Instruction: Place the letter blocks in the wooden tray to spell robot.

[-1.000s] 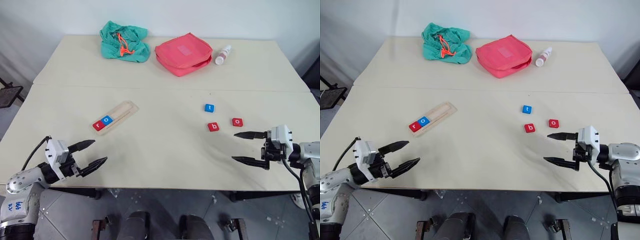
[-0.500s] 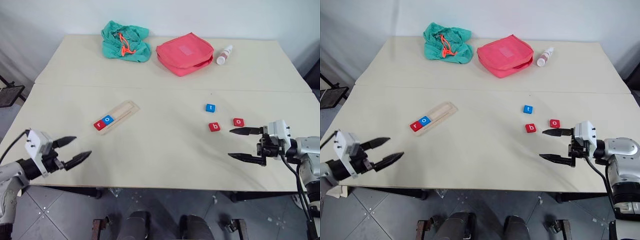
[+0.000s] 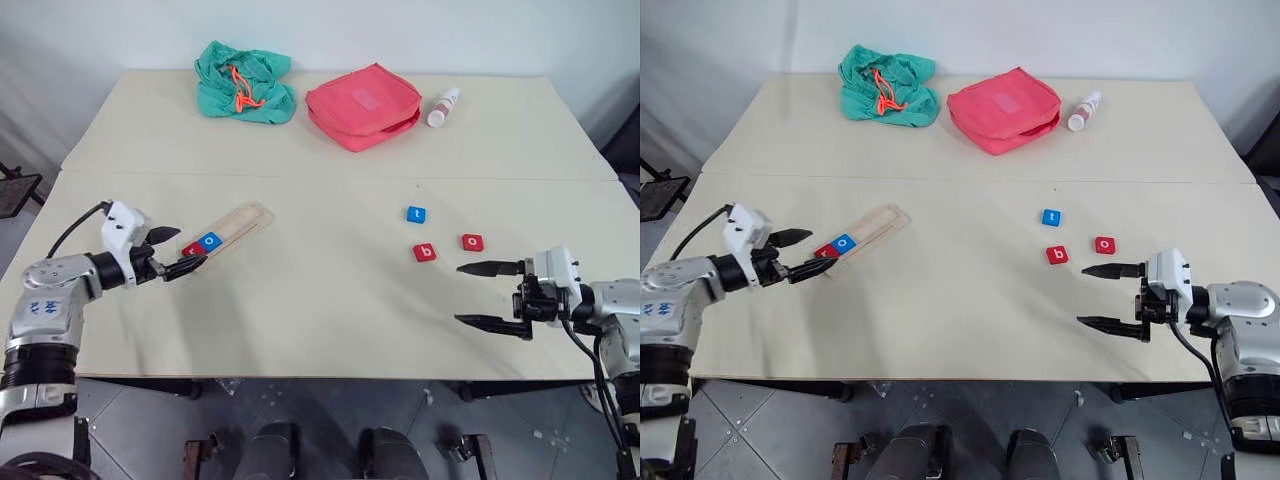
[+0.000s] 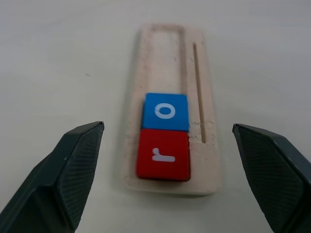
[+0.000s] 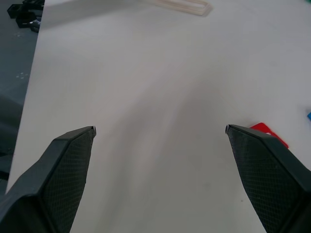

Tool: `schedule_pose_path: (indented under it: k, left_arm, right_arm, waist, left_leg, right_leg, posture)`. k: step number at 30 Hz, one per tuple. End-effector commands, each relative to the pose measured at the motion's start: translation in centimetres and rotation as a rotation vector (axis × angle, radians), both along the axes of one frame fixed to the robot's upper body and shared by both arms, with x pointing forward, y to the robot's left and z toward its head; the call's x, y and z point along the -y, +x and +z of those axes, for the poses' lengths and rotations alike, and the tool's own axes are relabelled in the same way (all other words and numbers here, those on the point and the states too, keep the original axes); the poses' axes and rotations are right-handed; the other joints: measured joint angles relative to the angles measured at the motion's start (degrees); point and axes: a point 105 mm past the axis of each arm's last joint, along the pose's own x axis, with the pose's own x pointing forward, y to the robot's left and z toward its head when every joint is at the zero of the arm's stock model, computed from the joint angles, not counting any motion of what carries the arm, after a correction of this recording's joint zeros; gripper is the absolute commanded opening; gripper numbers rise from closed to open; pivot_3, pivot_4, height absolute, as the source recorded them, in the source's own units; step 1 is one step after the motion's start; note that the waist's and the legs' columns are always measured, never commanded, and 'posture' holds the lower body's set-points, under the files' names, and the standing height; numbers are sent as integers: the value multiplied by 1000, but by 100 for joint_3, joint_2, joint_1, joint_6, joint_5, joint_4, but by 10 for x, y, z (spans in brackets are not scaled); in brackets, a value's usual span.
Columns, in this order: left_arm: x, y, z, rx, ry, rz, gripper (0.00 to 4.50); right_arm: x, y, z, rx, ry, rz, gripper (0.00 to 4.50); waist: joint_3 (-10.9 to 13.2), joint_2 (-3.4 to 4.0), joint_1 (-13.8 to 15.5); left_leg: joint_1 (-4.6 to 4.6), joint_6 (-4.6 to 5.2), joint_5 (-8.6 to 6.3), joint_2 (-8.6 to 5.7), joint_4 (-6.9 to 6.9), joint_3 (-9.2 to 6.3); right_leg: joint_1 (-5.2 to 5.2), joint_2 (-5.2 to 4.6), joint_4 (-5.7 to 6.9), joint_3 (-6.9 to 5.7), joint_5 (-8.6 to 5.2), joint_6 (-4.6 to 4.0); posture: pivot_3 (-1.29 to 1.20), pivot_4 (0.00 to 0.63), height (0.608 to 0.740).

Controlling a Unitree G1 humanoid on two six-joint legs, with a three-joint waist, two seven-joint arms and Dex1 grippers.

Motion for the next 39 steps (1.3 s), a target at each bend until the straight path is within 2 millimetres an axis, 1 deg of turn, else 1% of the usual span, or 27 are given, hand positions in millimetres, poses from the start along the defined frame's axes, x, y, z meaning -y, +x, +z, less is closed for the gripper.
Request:
schedule_pose_path:
  k: [1, 5, 9, 12, 17, 21, 26, 30, 34, 39]
  left_arm:
    - [-2, 6, -2, -20, 32, -2, 4500]
    - [-2, 20, -13, -60, 72, 6, 4500]
    - [1, 25, -24, -104, 117, -15, 4500]
    - [7, 27, -25, -103, 114, -47, 4500]
    - [17, 31, -20, -87, 103, -82, 4500]
    - [16, 30, -16, -78, 99, -85, 4500]
    - [16, 24, -9, -62, 78, -105, 4500]
    - [16, 20, -7, -82, 66, -77, 4500]
    - [25, 15, -3, -90, 37, -60, 4500]
    - [30, 10, 0, -93, 27, -30, 4500]
  right_arm:
    - [4, -6, 14, 59, 8, -4, 4472]
    - [8, -15, 11, 58, 10, -41, 4472]
    - [12, -21, 10, 57, 4, -68, 4472]
    - [14, -25, 10, 55, 2, -77, 4472]
    - [15, -26, 10, 61, -1, -95, 4472]
    - [15, -27, 9, 57, -3, -102, 4472]
    - [15, -27, 8, 56, -7, -105, 4472]
    - [15, -25, 7, 54, -11, -104, 4472]
    - [13, -23, 6, 52, -12, -103, 4472]
    - [12, -21, 6, 54, -14, -103, 4472]
  waist:
    - [0, 0, 1]
    - [0, -1, 43]
    - [0, -1, 56]
    - [-1, -1, 52]
    - [0, -1, 70]
    - [0, -1, 65]
    - [0, -1, 36]
    - [0, -1, 33]
    - [0, -1, 34]
    - [0, -1, 39]
  left_leg:
    - [1, 0, 0, 0, 0, -1]
    - [-1, 0, 0, 0, 4, -4]
    - [-1, 3, 1, -7, 11, -6]
    - [3, 3, 2, -5, 13, -2]
    - [3, 5, 3, -7, 18, -7]
    - [3, 5, 3, -7, 17, -9]
    - [3, 5, 3, -6, 16, -8]
    - [3, 5, 3, -4, 15, -8]
    - [2, 5, 3, -3, 15, -9]
    - [1, 5, 3, -4, 16, -12]
  right_leg:
    - [0, 0, 2, 0, 0, 0]
    - [-1, 0, 6, -5, 0, 0]
    - [5, -5, 7, -4, 0, 0]
    - [8, -5, 7, -3, 0, 0]
    - [12, -7, 8, -4, 0, 0]
    - [12, -7, 9, -5, 0, 0]
    - [11, -6, 9, -5, 0, 0]
    - [10, -5, 9, -5, 0, 0]
    - [9, -5, 9, -3, 0, 0]
    - [10, -5, 9, -1, 0, 0]
  posture:
    - [0, 150, 740]
    - [0, 150, 740]
    - [0, 150, 740]
    - [0, 150, 740]
    - [0, 150, 740]
    - [0, 150, 740]
    - [0, 150, 740]
    - [0, 150, 740]
    - [0, 150, 740]
    - [0, 150, 740]
